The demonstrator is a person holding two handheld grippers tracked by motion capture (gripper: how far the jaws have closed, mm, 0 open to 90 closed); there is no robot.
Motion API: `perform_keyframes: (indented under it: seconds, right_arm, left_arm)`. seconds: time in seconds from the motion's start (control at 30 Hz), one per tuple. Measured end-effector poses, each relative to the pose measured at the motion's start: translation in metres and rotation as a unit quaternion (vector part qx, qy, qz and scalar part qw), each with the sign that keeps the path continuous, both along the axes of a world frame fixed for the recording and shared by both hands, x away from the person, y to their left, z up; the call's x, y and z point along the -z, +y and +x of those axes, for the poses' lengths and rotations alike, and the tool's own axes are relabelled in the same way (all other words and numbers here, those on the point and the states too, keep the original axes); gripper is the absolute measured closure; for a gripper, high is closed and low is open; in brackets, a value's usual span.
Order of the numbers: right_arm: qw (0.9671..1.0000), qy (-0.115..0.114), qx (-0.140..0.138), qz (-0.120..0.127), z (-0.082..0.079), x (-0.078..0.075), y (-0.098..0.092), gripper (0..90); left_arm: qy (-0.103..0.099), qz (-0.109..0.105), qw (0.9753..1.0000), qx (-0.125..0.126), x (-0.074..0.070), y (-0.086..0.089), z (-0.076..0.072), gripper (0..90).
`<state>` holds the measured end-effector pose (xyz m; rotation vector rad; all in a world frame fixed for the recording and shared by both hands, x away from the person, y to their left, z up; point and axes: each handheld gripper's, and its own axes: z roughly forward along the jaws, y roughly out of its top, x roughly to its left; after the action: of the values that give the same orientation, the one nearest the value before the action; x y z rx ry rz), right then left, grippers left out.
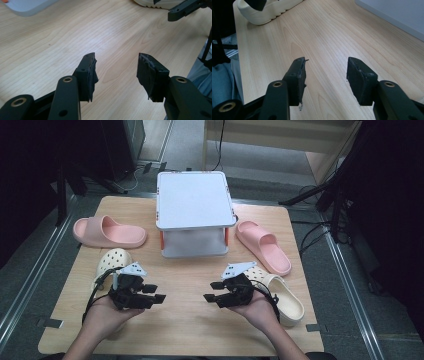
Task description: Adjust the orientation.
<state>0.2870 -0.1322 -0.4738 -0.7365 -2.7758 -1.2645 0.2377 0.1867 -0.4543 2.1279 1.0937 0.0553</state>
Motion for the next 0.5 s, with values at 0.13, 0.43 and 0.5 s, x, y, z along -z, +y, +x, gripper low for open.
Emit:
perform_keyframes:
  seconds: [0.13,0.43,0.5]
  right_arm:
    - [1.0,-0.002,0.0,0.002,0.001,-0.001,0.002,48.7]
    - [1.0,-0.001,-0.003,-0.006,0.004,0.0,0.006,48.7]
    - [0.9999,-0.001,-0.005,-0.009,0.004,0.0,0.007,48.7]
  left_arm:
    - [-0.003,-0.001,0.9999,-0.014,-0.005,0.01,-0.002,48.6]
    - [-0.002,0.002,0.9984,-0.056,-0.01,0.034,-0.004,49.3]
    - [-0.002,0.005,0.9976,-0.068,-0.011,0.042,-0.005,49.3]
